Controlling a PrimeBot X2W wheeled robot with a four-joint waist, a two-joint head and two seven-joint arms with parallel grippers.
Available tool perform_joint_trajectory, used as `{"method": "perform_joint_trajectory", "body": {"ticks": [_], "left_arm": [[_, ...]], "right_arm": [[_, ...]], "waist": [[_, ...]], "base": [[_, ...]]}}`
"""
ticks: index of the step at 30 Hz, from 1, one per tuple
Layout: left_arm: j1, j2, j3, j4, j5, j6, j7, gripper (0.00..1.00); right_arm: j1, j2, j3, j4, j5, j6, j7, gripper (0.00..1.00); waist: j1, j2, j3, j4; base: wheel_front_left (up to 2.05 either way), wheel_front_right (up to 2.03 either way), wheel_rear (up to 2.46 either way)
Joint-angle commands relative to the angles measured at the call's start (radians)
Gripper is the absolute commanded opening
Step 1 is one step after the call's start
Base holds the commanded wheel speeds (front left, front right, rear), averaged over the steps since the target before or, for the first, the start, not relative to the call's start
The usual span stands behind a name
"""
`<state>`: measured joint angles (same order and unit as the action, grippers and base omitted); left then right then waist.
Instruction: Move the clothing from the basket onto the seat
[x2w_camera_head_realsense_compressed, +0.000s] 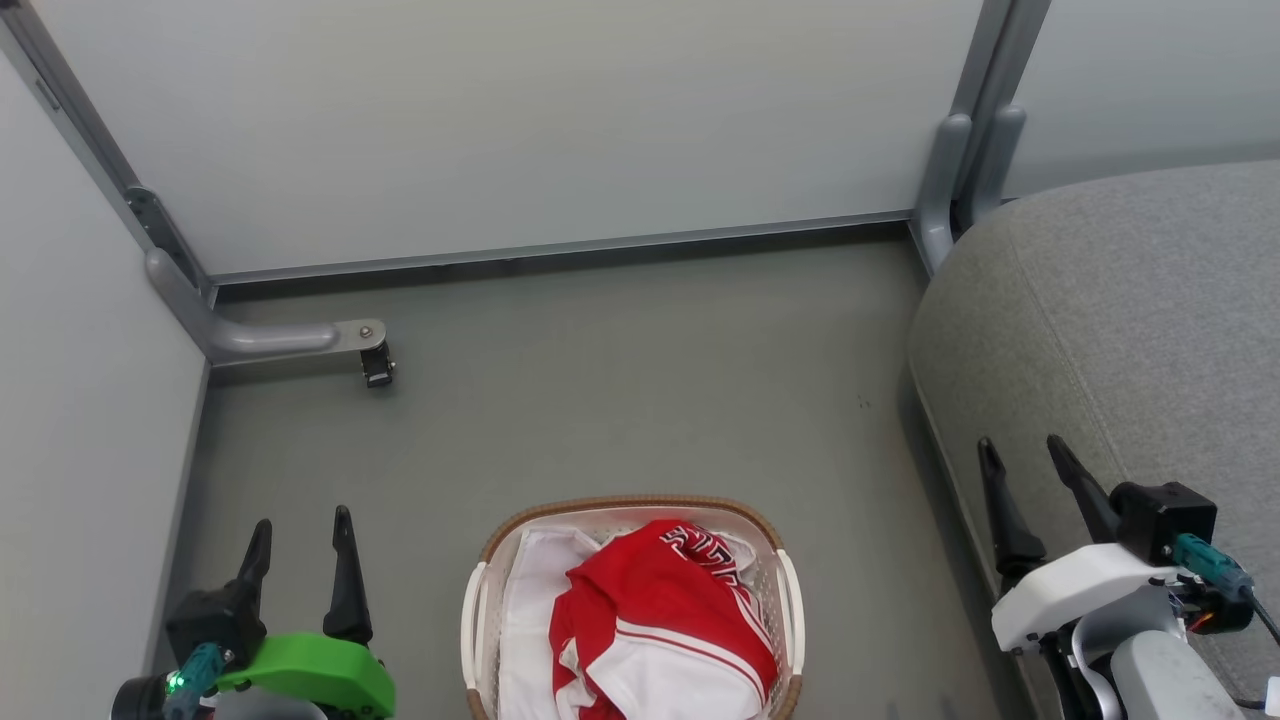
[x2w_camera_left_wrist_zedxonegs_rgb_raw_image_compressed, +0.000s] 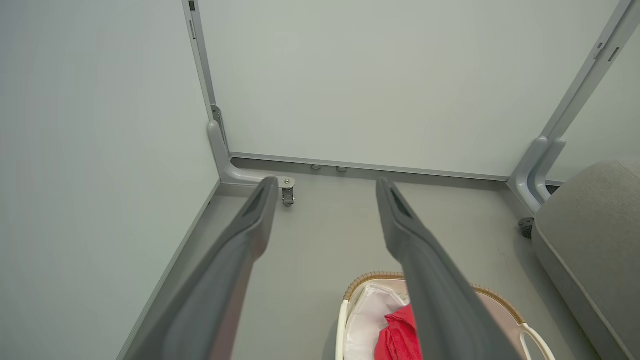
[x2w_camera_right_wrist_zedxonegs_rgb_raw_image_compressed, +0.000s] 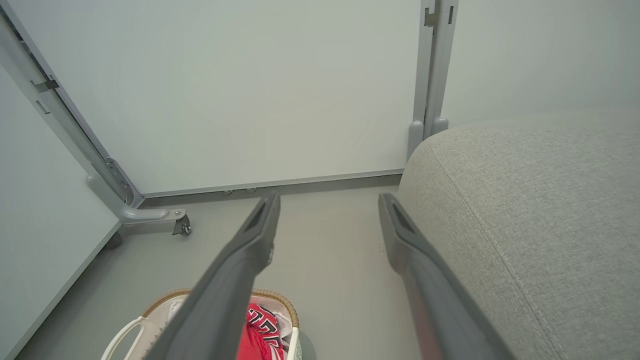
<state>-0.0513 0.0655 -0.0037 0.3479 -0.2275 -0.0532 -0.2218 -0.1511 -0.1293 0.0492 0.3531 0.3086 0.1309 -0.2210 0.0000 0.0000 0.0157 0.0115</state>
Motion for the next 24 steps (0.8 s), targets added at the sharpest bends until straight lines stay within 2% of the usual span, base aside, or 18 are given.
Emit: {"method": "perform_joint_trajectory", "body": {"ticks": [1,6,13,24], "left_arm": [[0.008,-0.004,0.005,-0.006,0.02,-0.004,-0.009,1.0],[0.016,-0.01,0.026,0.011,0.005,-0.035,-0.018,1.0],[0.012,-0.014,0.036,0.034,0.029,-0.063,-0.03,1.0],[-0.047,-0.013,-0.043,0.079,0.037,-0.077,-0.044,1.0]], "right_arm": [[-0.009,0.001,-0.017,0.005,-0.025,0.0,-0.01,1.0],[-0.006,0.015,-0.048,0.025,-0.064,0.0,-0.02,1.0],[-0.015,0.017,-0.04,0.027,-0.114,0.0,-0.032,1.0],[-0.066,0.008,-0.021,-0.022,-0.16,0.0,-0.045,1.0]], "waist": [[0.0,0.0,0.0,0.0],[0.0,0.0,0.002,0.002],[0.0,0.0,0.01,-0.002],[0.0,0.0,0.118,-0.023]], "base": [[0.0,0.0,0.0],[0.0,0.0,0.0],[0.0,0.0,0.0],[0.0,0.0,0.0]]}}
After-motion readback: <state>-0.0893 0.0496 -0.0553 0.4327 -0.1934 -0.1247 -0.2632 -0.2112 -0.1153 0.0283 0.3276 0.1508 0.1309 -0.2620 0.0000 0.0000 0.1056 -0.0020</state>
